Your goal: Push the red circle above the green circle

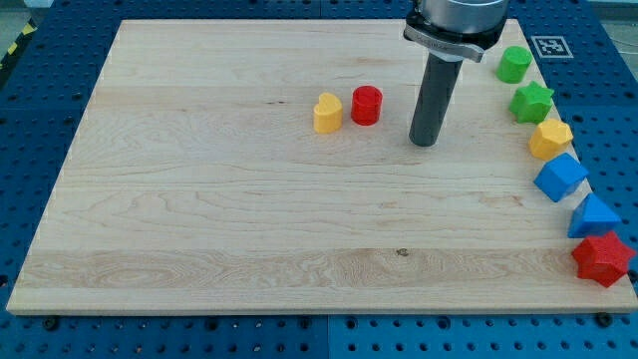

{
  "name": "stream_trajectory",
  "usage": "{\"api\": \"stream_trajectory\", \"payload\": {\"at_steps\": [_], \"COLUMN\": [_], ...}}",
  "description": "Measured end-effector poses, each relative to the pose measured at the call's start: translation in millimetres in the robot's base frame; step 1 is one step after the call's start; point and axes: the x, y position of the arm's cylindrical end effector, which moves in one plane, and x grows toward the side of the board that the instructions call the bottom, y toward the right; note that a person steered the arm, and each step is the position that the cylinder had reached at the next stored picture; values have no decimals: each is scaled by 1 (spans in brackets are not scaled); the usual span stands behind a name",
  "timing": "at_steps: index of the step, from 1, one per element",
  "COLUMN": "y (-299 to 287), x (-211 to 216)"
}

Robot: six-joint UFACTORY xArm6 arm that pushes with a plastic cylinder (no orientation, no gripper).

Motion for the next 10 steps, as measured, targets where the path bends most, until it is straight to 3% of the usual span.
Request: {"api": "stream_trajectory", "payload": {"at_steps": [3,8,9,10], "y": [-84,-144,-143,-98], "x": [0,0,-8,-13]}}
